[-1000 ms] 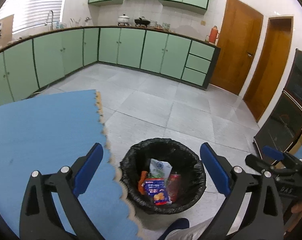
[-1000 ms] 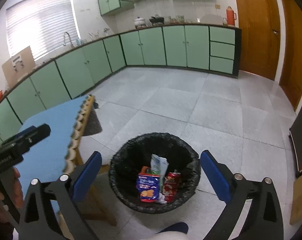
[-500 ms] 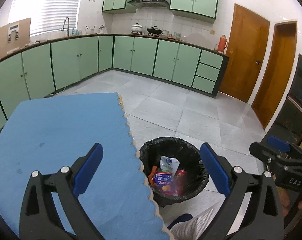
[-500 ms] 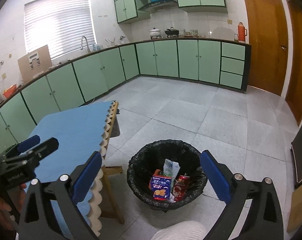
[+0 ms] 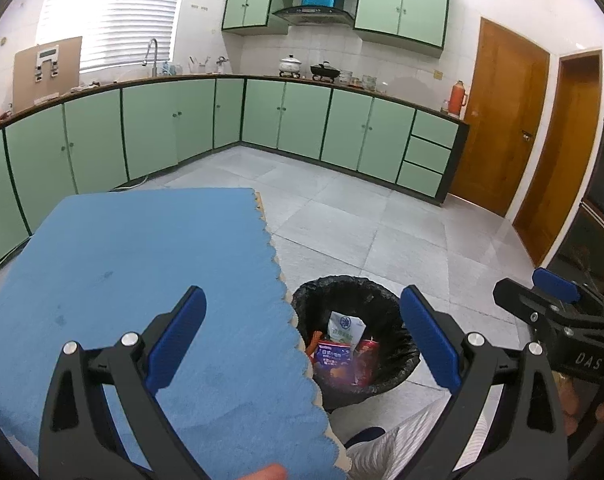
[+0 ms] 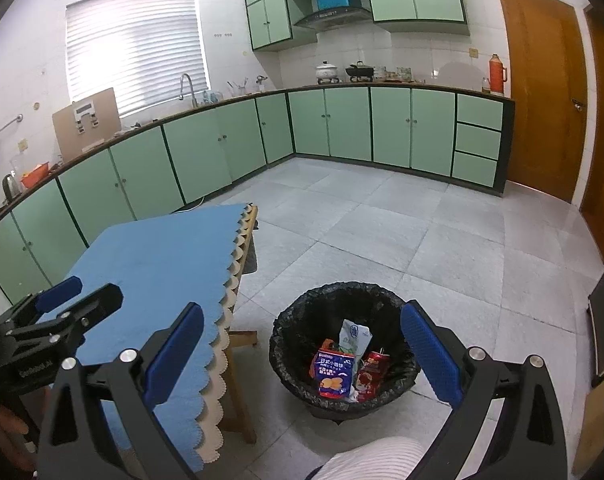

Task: Collect trash

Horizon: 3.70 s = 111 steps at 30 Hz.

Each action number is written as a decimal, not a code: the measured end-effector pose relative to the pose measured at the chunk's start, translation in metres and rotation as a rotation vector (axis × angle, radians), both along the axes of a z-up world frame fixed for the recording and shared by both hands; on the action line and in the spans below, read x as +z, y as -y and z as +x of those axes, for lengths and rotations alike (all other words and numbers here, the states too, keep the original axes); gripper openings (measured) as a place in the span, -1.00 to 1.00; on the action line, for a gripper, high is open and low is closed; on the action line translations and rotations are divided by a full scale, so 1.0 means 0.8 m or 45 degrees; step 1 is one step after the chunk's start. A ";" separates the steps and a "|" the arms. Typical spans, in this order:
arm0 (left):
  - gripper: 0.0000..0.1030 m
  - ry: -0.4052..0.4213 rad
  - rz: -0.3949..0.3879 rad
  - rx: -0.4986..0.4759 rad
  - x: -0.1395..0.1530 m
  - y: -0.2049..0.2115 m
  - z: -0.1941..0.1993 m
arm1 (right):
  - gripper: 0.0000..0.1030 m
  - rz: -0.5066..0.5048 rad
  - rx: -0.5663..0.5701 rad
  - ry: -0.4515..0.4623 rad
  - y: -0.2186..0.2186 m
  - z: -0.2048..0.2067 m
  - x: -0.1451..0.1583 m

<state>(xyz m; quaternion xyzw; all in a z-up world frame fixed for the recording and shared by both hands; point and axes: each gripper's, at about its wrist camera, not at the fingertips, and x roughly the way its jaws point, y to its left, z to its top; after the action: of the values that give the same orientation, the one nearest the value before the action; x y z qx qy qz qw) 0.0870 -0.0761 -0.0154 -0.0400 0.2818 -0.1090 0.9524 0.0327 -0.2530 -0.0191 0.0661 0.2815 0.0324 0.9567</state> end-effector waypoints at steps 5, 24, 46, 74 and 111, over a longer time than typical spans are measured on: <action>0.84 0.015 -0.001 0.018 0.004 -0.006 -0.008 | 0.88 0.002 0.022 0.004 -0.004 0.000 0.002; 0.84 0.070 0.010 0.074 0.016 -0.019 -0.023 | 0.88 -0.039 0.094 0.026 -0.028 0.006 0.007; 0.84 0.063 0.015 0.101 0.017 -0.030 -0.023 | 0.88 -0.064 0.138 0.025 -0.046 0.016 0.012; 0.83 0.062 0.021 0.099 0.015 -0.031 -0.022 | 0.88 -0.064 0.143 0.027 -0.047 0.018 0.013; 0.84 0.061 0.024 0.102 0.014 -0.033 -0.021 | 0.88 -0.062 0.144 0.027 -0.048 0.019 0.014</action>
<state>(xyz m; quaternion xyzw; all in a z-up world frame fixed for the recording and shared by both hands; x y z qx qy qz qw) 0.0699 -0.0500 -0.0041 -0.0397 0.2582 -0.0692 0.9628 0.0482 -0.2150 -0.0075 0.0263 0.2752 0.0802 0.9577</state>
